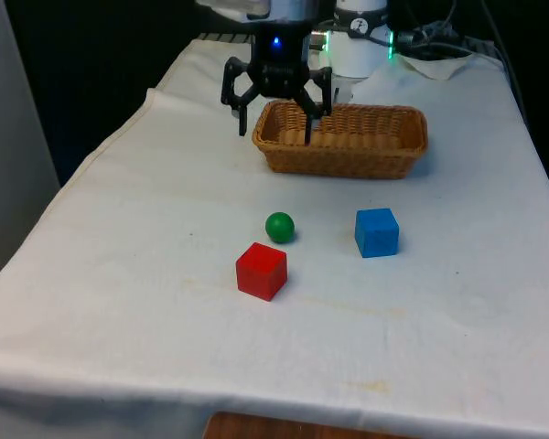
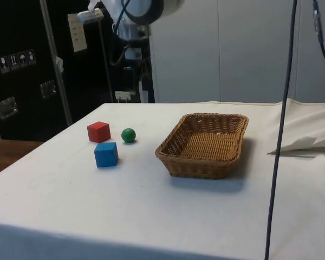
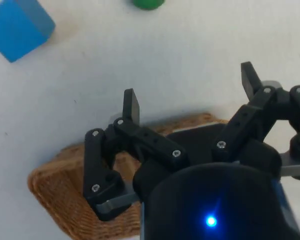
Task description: Place all non-red objects into the basket.
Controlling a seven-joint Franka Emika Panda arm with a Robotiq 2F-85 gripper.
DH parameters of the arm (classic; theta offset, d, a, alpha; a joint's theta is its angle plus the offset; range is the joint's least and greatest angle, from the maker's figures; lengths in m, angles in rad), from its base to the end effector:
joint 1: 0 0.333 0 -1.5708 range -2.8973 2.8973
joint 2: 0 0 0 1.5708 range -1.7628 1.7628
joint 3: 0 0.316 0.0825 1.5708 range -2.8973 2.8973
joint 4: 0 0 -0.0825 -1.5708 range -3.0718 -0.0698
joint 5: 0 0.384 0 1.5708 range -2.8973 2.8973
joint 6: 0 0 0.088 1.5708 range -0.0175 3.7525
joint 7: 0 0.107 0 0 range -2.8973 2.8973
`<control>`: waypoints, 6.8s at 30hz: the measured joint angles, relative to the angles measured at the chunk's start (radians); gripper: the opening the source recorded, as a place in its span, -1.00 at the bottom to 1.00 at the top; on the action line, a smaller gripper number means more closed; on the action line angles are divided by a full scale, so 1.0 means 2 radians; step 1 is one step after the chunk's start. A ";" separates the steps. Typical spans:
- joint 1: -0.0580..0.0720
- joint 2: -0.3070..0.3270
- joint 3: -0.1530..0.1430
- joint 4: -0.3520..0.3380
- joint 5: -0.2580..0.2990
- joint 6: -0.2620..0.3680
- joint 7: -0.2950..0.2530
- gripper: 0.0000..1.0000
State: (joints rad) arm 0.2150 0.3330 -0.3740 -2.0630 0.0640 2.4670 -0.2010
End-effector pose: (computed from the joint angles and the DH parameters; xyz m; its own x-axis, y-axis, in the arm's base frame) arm 0.5922 -0.0888 0.2912 0.9966 0.0219 0.0796 0.0145 -0.9956 0.0929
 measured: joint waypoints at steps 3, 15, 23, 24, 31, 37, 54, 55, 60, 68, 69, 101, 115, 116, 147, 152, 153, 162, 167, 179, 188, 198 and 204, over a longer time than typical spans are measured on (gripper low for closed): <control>-0.001 0.010 0.000 0.008 0.015 0.000 -0.010 1.00; -0.010 0.070 -0.003 0.060 0.100 -0.007 -0.070 1.00; -0.014 0.104 -0.003 0.085 0.141 -0.007 -0.099 1.00; -0.014 0.107 -0.003 0.087 0.146 -0.007 -0.102 1.00; -0.016 0.134 -0.003 0.104 0.175 -0.007 -0.121 1.00; -0.016 0.153 -0.002 0.119 0.195 -0.007 -0.130 1.00; -0.016 0.184 -0.001 0.137 0.224 -0.008 -0.144 1.00; -0.016 0.185 -0.001 0.137 0.224 -0.008 -0.144 1.00; -0.016 0.192 -0.001 0.141 0.224 -0.008 -0.144 1.00; -0.016 0.199 -0.001 0.142 0.224 -0.006 -0.144 0.94; -0.016 0.199 -0.001 0.142 0.224 -0.006 -0.144 0.79; -0.010 0.146 -0.011 0.115 0.214 -0.028 -0.144 -1.00; -0.008 0.086 -0.022 0.086 0.194 -0.048 -0.144 -1.00; -0.008 0.082 -0.023 0.084 0.192 -0.049 -0.144 -1.00; -0.006 -0.061 -0.033 0.002 0.101 -0.103 -0.132 -1.00; -0.005 -0.075 -0.033 -0.005 0.084 -0.117 -0.125 -1.00; -0.005 -0.078 -0.033 -0.008 0.081 -0.120 -0.124 -1.00; -0.003 -0.104 -0.034 -0.024 0.050 -0.144 -0.112 -1.00; -0.003 -0.121 -0.034 -0.038 0.037 -0.150 -0.108 -1.00; -0.003 -0.193 -0.040 -0.100 -0.001 -0.154 -0.096 -1.00; -0.004 -0.233 -0.044 -0.138 -0.029 -0.154 -0.083 -1.00; -0.004 -0.275 -0.048 -0.179 -0.062 -0.154 -0.064 -1.00; -0.005 -0.295 -0.049 -0.199 -0.078 -0.154 -0.051 -1.00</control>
State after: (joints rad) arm 0.2060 -0.2580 -0.4720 -2.4600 -0.0920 2.1590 -0.3040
